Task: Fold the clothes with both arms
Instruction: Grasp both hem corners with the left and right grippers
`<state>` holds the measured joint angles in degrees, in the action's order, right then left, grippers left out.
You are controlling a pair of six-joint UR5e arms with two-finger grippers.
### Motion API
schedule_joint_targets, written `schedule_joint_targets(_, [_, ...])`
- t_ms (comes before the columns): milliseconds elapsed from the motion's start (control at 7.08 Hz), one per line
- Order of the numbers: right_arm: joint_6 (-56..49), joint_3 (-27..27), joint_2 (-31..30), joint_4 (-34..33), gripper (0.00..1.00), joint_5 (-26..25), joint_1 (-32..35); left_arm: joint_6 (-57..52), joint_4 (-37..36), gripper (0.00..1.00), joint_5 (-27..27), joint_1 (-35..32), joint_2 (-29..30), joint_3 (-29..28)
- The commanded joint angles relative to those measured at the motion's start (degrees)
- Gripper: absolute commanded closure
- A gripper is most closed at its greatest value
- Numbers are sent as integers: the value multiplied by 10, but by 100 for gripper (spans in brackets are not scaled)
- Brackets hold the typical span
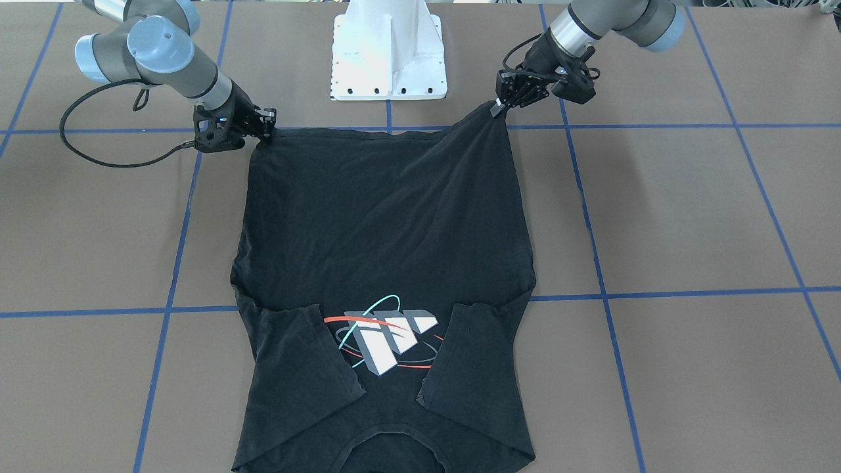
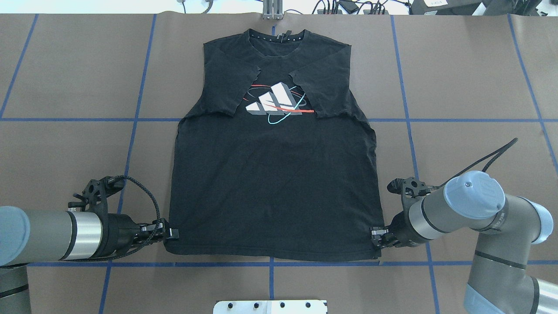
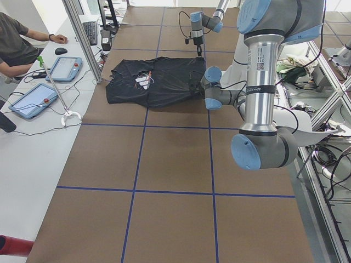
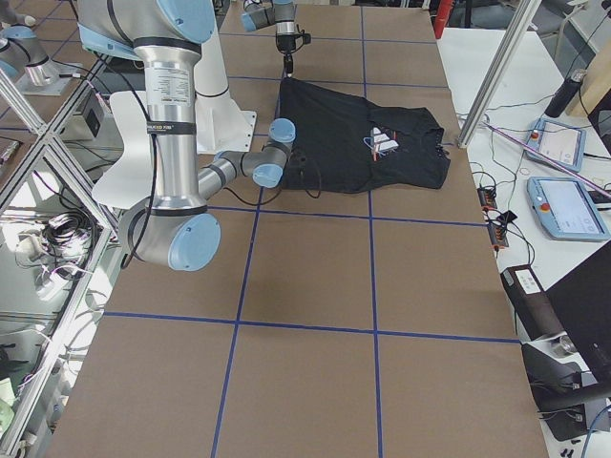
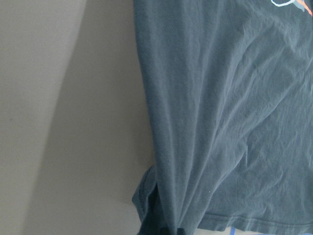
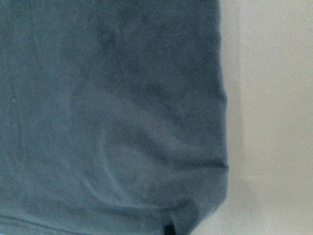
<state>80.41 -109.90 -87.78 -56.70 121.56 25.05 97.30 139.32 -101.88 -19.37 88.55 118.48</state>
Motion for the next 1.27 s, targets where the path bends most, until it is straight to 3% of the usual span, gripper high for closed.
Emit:
schedule_joint_targets(0, [-1, -46, -14, 4, 100, 112, 80, -1, -28, 100, -59, -49, -6, 9])
schedule_joint_targets(424, [-10, -53, -50, 12, 100, 130, 94, -6, -56, 100, -81, -70, -8, 3])
schedule_joint_targets(707, [-12, -44, -95, 84, 100, 134, 94, -7, -69, 100, -81, -72, -19, 1])
schedule_joint_targets(1131, [-12, -47, -92, 94, 100, 164, 115, -2, -69, 100, -95, -72, -9, 12])
